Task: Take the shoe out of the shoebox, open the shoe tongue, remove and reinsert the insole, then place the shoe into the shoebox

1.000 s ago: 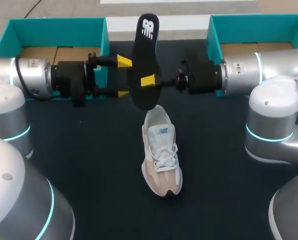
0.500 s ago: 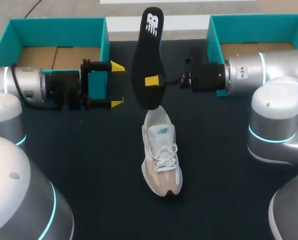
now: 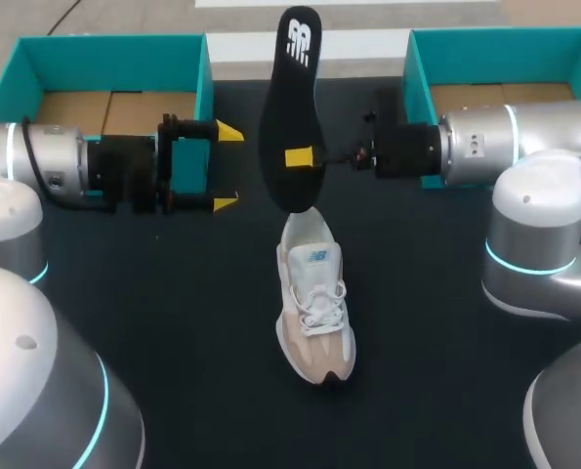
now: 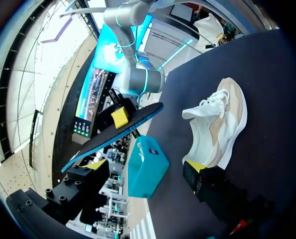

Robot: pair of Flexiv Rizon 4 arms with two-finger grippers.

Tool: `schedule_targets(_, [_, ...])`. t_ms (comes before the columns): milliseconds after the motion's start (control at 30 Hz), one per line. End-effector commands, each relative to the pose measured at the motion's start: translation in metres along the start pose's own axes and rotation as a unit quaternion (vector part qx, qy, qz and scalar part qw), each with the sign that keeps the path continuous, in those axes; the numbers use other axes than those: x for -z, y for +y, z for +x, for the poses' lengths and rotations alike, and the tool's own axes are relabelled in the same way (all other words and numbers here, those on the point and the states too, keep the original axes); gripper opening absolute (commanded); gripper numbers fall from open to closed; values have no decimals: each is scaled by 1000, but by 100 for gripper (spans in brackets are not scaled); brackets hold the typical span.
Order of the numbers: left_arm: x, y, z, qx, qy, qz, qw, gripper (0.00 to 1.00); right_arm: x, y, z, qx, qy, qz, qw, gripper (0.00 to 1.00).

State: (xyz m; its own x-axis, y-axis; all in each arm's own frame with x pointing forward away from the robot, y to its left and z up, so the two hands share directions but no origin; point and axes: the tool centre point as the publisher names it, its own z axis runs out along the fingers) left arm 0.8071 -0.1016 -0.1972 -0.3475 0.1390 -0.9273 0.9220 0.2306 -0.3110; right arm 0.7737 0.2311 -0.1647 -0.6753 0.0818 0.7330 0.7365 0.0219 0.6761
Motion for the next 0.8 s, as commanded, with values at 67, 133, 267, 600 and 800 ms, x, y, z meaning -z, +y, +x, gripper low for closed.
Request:
schedule_targets(67, [0, -1, 0, 0, 1, -1, 1000, 100, -2, 0, 0, 0, -1, 0, 1000, 0])
schedule_targets(133, [0, -1, 0, 0, 1, -1, 1000, 100, -2, 0, 0, 0, -1, 0, 1000, 0])
schedule_targets(267, [0, -1, 0, 0, 1, -1, 1000, 100, -2, 0, 0, 0, -1, 0, 1000, 0])
schedule_targets(600, [5, 4, 3, 51, 5, -19, 999, 100, -2, 0, 0, 0, -1, 0, 1000, 0])
schedule_targets(800, [12, 13, 16, 149, 22, -45, 987, 100, 11, 7, -12, 90, -11, 20, 996, 0])
